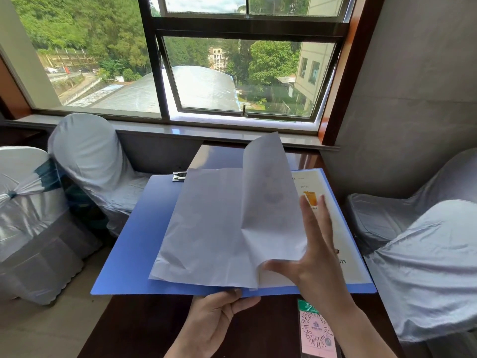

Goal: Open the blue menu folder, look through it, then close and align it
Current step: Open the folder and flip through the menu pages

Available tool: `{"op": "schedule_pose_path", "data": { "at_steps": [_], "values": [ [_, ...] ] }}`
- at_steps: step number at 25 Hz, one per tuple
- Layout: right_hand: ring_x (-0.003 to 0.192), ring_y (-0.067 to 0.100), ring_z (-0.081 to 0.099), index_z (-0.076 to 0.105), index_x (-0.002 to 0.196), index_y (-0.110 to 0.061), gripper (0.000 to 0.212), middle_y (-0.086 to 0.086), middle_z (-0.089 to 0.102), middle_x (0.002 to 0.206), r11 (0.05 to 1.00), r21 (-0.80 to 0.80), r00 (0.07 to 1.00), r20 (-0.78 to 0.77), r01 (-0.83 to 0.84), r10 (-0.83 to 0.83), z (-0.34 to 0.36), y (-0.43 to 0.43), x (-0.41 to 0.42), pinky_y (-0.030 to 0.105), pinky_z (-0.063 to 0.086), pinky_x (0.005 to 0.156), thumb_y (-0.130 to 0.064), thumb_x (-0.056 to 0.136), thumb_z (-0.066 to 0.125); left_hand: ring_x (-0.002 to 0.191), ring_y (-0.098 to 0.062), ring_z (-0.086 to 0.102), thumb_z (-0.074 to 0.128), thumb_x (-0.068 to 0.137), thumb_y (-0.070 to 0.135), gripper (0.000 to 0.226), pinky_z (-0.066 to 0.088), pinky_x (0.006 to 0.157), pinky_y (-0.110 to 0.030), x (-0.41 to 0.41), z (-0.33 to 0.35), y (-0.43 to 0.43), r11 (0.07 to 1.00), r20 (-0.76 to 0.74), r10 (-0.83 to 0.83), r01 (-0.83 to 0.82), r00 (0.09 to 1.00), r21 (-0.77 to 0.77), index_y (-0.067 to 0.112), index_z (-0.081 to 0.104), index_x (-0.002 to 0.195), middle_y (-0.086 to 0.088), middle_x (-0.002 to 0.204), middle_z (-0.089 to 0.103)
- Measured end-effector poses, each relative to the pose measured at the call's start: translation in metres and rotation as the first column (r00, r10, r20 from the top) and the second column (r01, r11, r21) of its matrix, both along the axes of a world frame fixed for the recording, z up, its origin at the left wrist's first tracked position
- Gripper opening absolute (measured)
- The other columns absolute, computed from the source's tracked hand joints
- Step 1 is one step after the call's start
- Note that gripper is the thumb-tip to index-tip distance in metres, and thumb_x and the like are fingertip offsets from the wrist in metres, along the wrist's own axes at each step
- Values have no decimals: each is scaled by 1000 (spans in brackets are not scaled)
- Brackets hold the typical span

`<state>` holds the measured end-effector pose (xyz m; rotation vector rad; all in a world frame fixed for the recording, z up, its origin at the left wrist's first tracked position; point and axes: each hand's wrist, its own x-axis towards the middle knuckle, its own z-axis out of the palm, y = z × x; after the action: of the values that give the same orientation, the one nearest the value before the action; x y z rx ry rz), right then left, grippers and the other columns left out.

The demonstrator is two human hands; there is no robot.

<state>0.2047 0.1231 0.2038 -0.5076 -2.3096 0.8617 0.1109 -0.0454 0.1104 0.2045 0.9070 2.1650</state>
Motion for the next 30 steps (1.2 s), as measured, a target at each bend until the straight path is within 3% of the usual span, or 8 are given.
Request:
{"op": "schedule_pose_path", "data": {
  "at_steps": [3,6,10,13,17,22,25,30],
  "values": [
    [151,2,-5,-5,149,-57,121,-29,-13,163,993,0,993,-18,-120,120,2,-20,-5,32,22,105,-91,53,60,108,-53,65,62,75,-22,64,61,73,-53,1,-3,1,998,-30,-61,60,998,-22,2,52,134,-35,123,64],
    [148,-7,-9,-12,151,-51,113,-29,-13,163,980,15,979,-18,-201,201,-3,-40,-13,22,10,108,-85,67,57,107,-52,65,64,73,-16,66,61,74,-52,3,-8,3,998,-49,-69,69,996,-2,11,56,133,-36,121,64],
    [145,-14,-8,-17,150,-49,99,-35,-15,160,937,53,936,81,-346,342,-9,-60,-24,30,18,113,-78,81,48,125,-29,60,77,85,16,54,57,90,-40,10,-8,9,993,-55,-71,76,996,96,22,58,135,-11,137,64],
    [144,-16,-10,-10,151,-47,86,-33,-7,158,913,115,910,195,-392,366,-17,-67,-30,19,3,118,-79,86,36,138,-18,47,75,86,42,71,52,98,-38,15,-6,13,965,107,2,-30,994,259,33,40,147,4,153,49],
    [146,-10,11,22,155,-31,73,-28,17,155,917,34,903,195,-398,384,-23,-63,-28,14,17,118,-67,93,32,127,-27,59,85,72,4,78,59,85,-44,8,-14,6,984,-16,-34,36,999,173,44,56,132,2,144,58],
    [145,-2,19,35,150,-30,65,-23,29,151,993,60,989,110,-105,98,-26,-35,-12,27,24,115,-65,95,30,116,-45,63,70,71,-16,67,59,76,-58,4,-9,0,998,-32,-43,44,999,44,23,65,125,-21,131,66],
    [151,10,9,29,153,-30,74,-9,21,163,990,123,960,263,63,-94,-34,-6,9,37,16,121,-69,90,29,110,-44,67,59,73,-22,64,60,73,-59,-1,-7,-3,1000,18,10,-10,1000,9,15,62,125,-21,124,69],
    [150,31,16,33,153,-28,81,10,32,160,929,294,891,324,226,-319,-42,18,41,57,25,119,-74,88,20,111,-42,67,56,75,-23,66,61,71,-55,-7,-6,-3,999,65,48,-49,997,16,16,59,128,-21,127,67]
  ]
}}
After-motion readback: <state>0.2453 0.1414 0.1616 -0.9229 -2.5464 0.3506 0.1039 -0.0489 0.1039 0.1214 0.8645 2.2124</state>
